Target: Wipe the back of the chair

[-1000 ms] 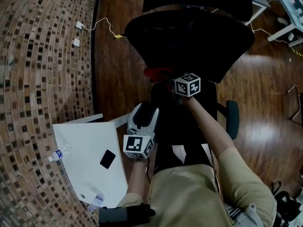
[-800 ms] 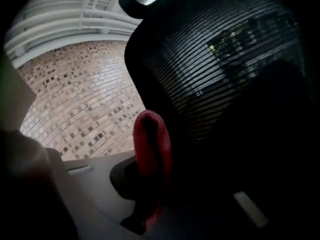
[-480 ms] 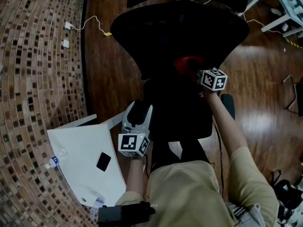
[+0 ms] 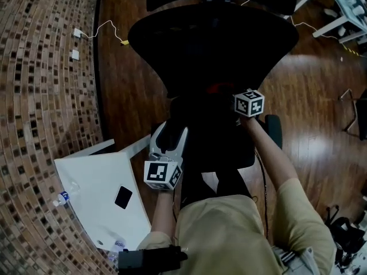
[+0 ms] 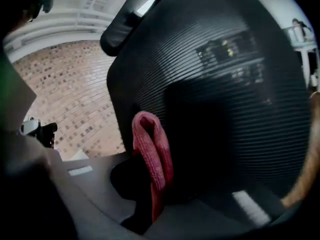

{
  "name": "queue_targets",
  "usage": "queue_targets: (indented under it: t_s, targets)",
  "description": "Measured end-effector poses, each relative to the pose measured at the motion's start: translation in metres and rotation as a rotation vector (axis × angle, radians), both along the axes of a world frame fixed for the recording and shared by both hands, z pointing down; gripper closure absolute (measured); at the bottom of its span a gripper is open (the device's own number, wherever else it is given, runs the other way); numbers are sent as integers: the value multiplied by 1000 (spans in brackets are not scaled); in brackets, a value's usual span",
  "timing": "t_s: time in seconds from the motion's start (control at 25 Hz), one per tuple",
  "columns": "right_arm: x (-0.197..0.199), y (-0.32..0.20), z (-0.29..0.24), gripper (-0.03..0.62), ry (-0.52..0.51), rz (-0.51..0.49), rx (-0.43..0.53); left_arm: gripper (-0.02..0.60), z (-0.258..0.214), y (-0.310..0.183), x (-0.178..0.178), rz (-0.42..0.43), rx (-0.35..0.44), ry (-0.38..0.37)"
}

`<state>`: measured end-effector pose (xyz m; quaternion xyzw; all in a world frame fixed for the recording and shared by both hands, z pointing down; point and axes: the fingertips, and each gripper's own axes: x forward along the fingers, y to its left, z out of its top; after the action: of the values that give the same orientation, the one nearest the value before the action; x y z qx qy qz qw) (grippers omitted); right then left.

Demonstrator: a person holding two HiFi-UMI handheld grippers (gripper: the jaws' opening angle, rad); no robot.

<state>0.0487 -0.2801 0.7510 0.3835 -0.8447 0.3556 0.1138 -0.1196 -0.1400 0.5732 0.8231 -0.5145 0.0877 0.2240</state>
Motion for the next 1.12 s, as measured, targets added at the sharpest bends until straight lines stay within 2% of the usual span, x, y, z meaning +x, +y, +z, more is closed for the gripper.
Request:
queue_targets:
  t_s: [0.12,0.2,0.24,0.32,0.4,0.48,0.6,0.76,0.84,0.92,1.0,1.04,1.12]
  targets:
    - [-135,7,1,569,-63,-195,27,360,0,5,-15,-25,-8,-25]
    - [-202,7,4,568,-82,-252,25,360,3,9,-28,-42,-17,-47]
    - [-223,6,8,568,-102,-246,9,360,6,12,-34,-46,-27,-59]
    - [-235,2,18,568,-146,-196,-35,360,10,16,-42,-53,-46,-71]
    - [-215,-5,21,568,-161,-143,-50,362,13,17,-47,-57,-53,-67]
    - [-173,-11,18,568,-166,-90,-29,364,20,15,-46,-45,-62,-56]
    - [-67,-19,9,569,-159,14,2,364,29,10,-26,6,-69,-36]
    - [101,-16,15,566,-30,217,-12,364,29,0,6,71,-61,-3]
    - [149,-13,18,565,45,262,-18,364,27,-2,16,92,-56,9]
    - [159,-14,18,566,111,270,-13,364,27,-3,20,99,-55,11]
    - [143,-11,18,580,120,285,-15,364,27,0,19,92,-61,13]
    - [123,-5,21,579,97,259,-25,364,26,2,18,86,-64,14]
    - [58,11,32,572,49,117,-54,364,25,5,13,73,-66,12]
